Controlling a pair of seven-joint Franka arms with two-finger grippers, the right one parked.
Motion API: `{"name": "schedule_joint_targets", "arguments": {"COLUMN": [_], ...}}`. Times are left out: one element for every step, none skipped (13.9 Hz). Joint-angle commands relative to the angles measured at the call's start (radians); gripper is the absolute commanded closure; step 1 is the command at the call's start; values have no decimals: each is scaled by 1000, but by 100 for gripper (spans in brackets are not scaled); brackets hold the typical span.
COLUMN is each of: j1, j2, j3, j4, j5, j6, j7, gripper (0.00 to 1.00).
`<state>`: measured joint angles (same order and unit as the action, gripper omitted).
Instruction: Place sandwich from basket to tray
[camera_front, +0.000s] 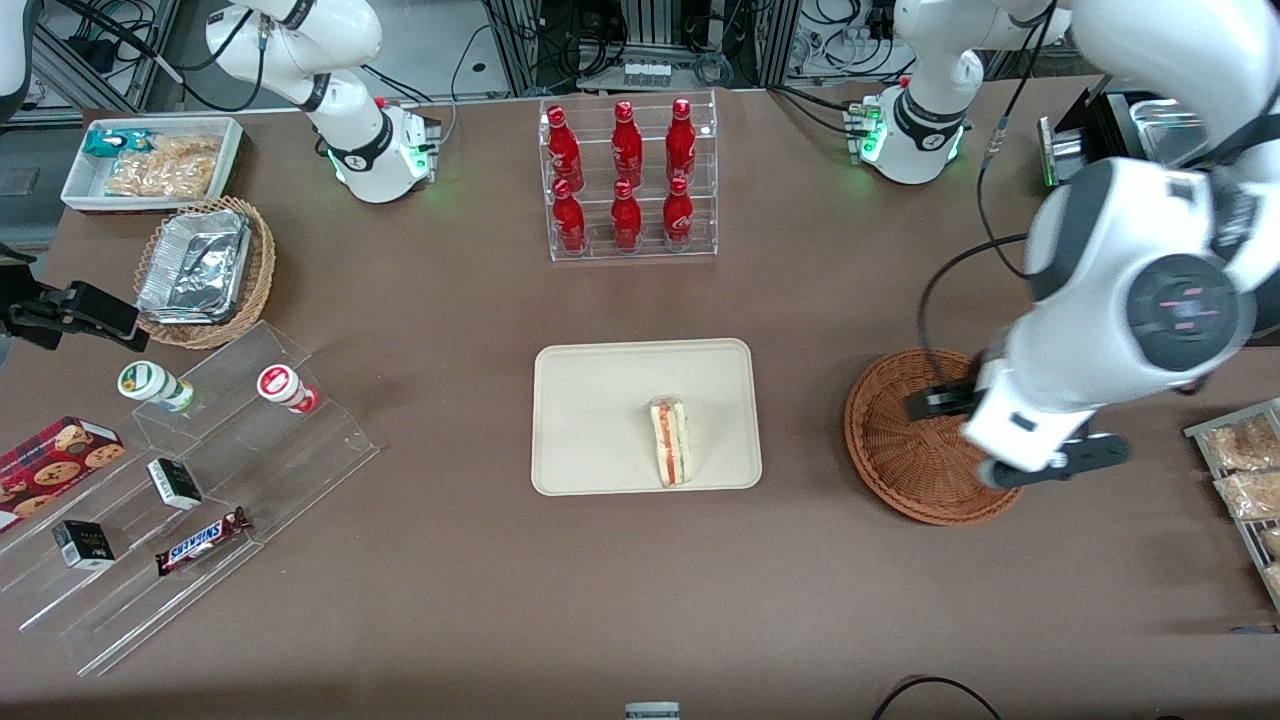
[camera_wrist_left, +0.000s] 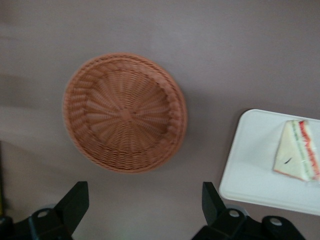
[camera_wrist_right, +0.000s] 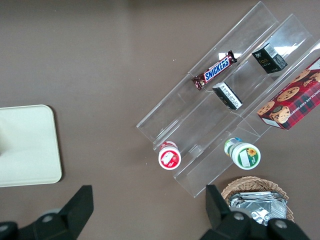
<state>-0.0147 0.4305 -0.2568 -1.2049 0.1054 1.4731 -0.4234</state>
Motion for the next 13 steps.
{"name": "schedule_joint_targets", "arguments": {"j1": [116,134,140,141,139,133,127,122,105,76,68,65,65], "j2": [-123,-148,-195,-240,-290,-336,-387,-426,-450,-460,-458,-458,-458], "j3": [-10,-7,-6,-4,-4,-4,-4,-4,-4,-2,-2,-2,-2], "j4": [-114,-123,-174,-215,-255,-287,-326,-350,-370,-378,-377,-375,-375], "j5": [-78,-78,-76,-72,-70,-70,-70,-72,-73,-69,-69,-70,-70], "j6": [1,-8,-7,-2,-2,-2,0,-7,-10,-11,-10,-8,-8], "j7": [186,231,257,261,259,258,255,255,256,253,250,250,252], "gripper": [0,0,0,0,0,0,0,0,0,0,0,0,0]}}
